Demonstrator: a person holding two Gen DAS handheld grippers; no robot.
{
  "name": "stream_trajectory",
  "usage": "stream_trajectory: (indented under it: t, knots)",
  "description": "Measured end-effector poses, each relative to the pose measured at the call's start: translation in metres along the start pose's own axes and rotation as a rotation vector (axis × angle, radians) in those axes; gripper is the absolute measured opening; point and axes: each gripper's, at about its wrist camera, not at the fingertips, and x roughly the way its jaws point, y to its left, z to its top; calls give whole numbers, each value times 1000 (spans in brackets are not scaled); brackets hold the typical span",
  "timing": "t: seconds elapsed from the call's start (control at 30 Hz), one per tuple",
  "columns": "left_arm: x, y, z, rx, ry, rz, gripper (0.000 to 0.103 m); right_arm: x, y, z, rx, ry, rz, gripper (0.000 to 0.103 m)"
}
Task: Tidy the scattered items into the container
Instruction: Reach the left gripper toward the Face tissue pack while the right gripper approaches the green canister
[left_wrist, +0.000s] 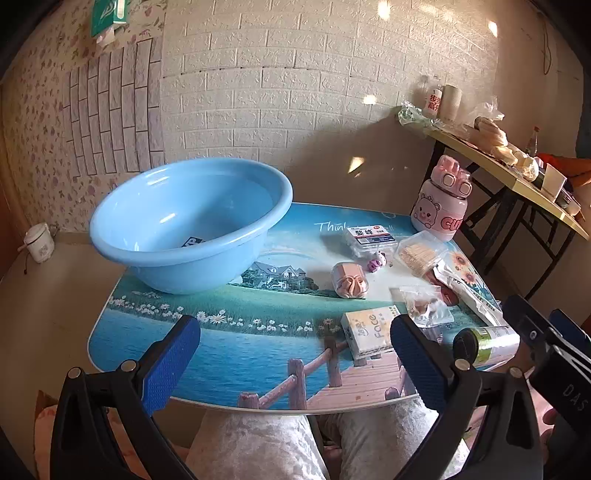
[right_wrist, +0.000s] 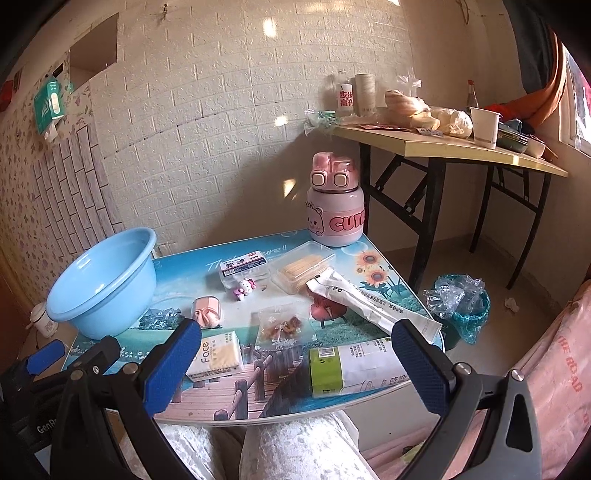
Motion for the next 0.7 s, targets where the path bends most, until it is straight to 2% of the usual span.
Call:
stream_trajectory:
  t: [0.7]
  knots:
    - [7,-1,-5,-10,21,27,103,6,-7,-4,14,19,-26,103]
